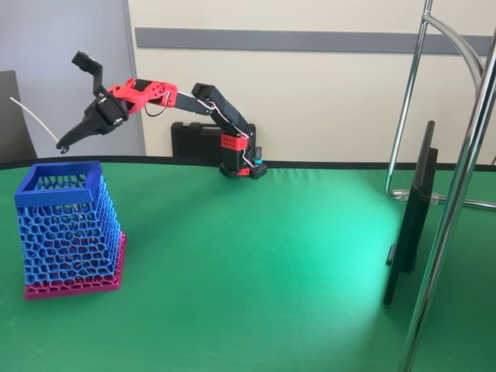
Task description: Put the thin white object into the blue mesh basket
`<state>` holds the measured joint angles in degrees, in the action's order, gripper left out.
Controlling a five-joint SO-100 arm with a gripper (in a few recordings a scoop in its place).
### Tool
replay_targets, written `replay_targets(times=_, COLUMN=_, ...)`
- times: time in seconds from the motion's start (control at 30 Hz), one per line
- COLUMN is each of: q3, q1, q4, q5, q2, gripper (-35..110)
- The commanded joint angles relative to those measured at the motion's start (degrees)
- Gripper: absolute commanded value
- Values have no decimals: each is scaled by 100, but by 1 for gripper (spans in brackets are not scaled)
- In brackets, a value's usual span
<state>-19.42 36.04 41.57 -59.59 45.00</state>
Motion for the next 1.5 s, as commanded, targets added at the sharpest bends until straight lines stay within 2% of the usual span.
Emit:
replay_targets(times=0.0, q3=176, q1=-79, q4=-176, q5=53, q2=79, gripper=18)
replay_targets(times=0.43, q3=-123, q1=-18, q4=-940, q5=-185, q2=26, gripper=34)
replay_targets(times=0.5, q3=-281, q1=-9, q4=-1178, q5=-343, q2=26, gripper=43)
replay_targets(times=0.57, q3=-475, q1=-9, q4=-1450, q5=-571, q2=35, gripper=42)
replay_targets(times=0.67, q3=-519, q1=-9, q4=-1081, q5=-765, q2=53, gripper=41)
replay_targets(times=0.77, q3=-589, q1=-9, q4=-1002, q5=-1415, q2=44, gripper=39)
replay_targets(times=0.87, q3=-642, q1=0, q4=-1187, q5=-2487, q2=9, gripper=39)
replay_targets(times=1.17, q3=-149, q1=-18, q4=-782, q5=-5027, q2=35, gripper=38)
replay_targets(times=1.33, q3=448, q1=26, q4=-229, q5=-5968, q2=44, gripper=36)
replay_targets(times=1.4, q3=668, q1=9, q4=-404, q5=-6029, q2=-26, gripper=22)
replay_targets(times=1.47, q3=958, q1=-35, q4=-176, q5=-5889, q2=-62, gripper=20)
